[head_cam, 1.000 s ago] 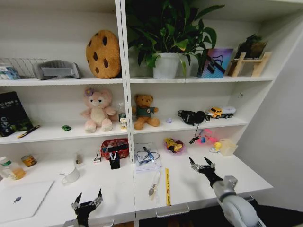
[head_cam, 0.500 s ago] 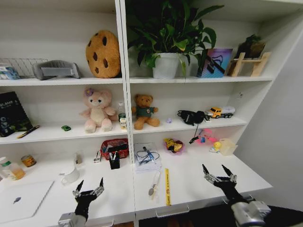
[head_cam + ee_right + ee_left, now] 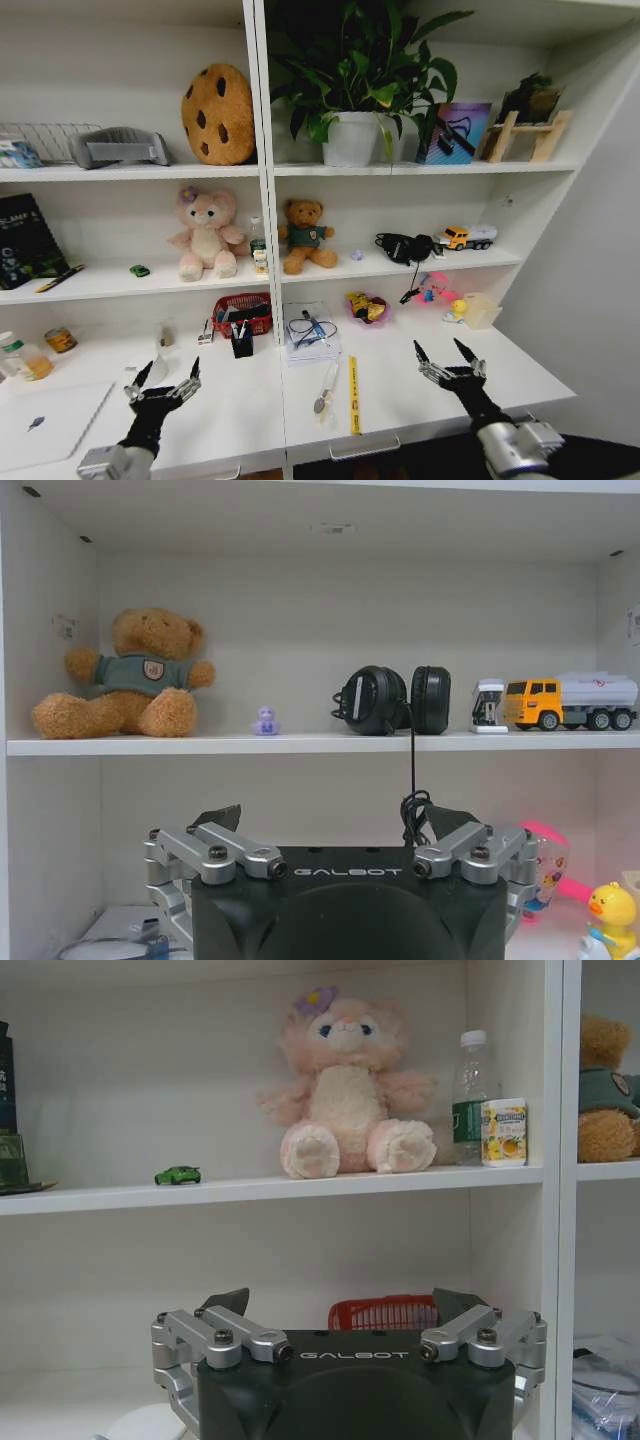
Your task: Organize the objects on the table.
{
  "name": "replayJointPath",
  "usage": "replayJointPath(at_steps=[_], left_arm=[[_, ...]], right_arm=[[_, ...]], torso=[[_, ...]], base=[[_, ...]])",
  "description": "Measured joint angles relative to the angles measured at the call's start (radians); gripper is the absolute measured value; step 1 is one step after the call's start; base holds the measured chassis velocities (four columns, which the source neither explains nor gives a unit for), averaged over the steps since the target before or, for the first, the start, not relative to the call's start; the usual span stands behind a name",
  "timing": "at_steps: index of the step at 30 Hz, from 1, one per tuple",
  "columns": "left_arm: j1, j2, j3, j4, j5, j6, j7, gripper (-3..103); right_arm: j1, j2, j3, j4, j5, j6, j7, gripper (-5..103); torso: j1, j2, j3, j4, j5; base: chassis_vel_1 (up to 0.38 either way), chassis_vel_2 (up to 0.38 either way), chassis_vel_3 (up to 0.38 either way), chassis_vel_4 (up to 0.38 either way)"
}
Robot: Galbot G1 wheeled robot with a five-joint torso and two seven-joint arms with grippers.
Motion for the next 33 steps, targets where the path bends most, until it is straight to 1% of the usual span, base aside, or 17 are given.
replayJointPath(at_steps=[4,12,14,16,25,33], left_arm=[[0.008,-0.012,-0.003,-0.004,0.010,0.005,0.000,100],[0.005,-0.016,-0.005,-0.003,0.012,0.006,0.002,100],[0.005,-0.024,0.007,0.008,-0.011,0.026,-0.007,100],[0.005,-0.033,0.018,0.025,-0.021,0.032,-0.014,100],[-0.012,-0.037,0.022,0.084,-0.020,0.026,-0.008,100],[-0.013,-0.035,0.021,0.086,-0.020,0.025,-0.008,100]], right_arm=[[-0.001,0.002,-0.002,0.003,-0.001,0.000,0.000,100],[0.001,0.000,-0.005,0.003,0.001,0.000,0.003,100],[0.002,0.007,-0.013,-0.004,0.000,0.000,0.003,100],[0.002,0.013,-0.018,-0.013,-0.004,0.001,0.004,100],[0.007,0.006,-0.017,-0.051,-0.015,0.015,-0.002,100],[0.010,0.005,-0.017,-0.057,-0.014,0.005,-0.004,100]], torso=[[0.000,0.000,0.000,0.0000,0.0000],[0.000,0.000,0.000,0.0000,0.0001],[0.000,0.000,0.000,0.0000,0.0001],[0.000,0.000,0.000,0.0000,0.0000],[0.000,0.000,0.000,0.0000,0.0000],[0.000,0.000,0.000,0.0000,0.0001]], base=[[0.000,0.000,0.000,0.000],[0.000,0.000,0.000,0.000],[0.000,0.000,0.000,0.000],[0.000,0.000,0.000,0.000],[0.000,0.000,0.000,0.000],[0.000,0.000,0.000,0.000]])
